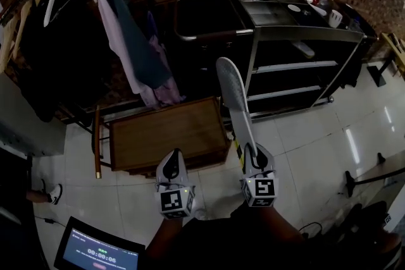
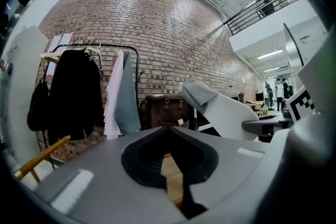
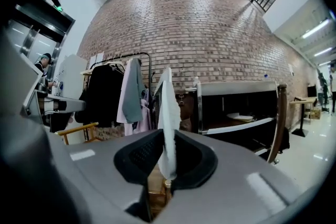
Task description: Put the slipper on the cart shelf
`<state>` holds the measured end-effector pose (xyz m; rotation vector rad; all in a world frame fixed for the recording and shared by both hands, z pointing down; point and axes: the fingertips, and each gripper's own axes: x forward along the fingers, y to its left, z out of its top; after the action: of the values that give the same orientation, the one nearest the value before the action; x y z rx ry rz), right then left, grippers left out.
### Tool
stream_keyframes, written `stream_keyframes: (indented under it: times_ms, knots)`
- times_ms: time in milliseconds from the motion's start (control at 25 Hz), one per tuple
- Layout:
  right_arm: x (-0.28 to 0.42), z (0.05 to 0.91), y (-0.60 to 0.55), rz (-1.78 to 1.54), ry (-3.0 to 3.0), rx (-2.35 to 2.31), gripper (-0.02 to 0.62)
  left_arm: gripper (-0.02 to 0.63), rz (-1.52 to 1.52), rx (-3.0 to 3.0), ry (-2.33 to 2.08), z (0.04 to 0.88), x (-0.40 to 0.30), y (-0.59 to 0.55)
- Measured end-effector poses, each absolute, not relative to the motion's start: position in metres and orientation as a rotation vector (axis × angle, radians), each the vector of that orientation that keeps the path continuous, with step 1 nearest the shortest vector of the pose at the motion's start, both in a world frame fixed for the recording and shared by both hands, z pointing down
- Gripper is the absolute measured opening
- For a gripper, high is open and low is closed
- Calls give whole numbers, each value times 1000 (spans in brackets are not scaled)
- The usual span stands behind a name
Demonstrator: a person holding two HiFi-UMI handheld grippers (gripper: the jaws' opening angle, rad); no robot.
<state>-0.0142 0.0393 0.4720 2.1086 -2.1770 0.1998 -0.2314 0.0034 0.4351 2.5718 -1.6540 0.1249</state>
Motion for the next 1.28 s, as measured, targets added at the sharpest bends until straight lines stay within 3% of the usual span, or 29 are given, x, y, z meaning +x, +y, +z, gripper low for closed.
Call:
stream_keyframes:
  times_ms: [680, 1280]
  knots:
    - [225, 533, -40, 425, -1998, 2090, 50, 15, 163, 2638, -1504, 447, 22, -114]
    - [290, 560, -194, 915, -2183, 1989, 51, 15, 218, 2546, -1673, 456, 71, -184]
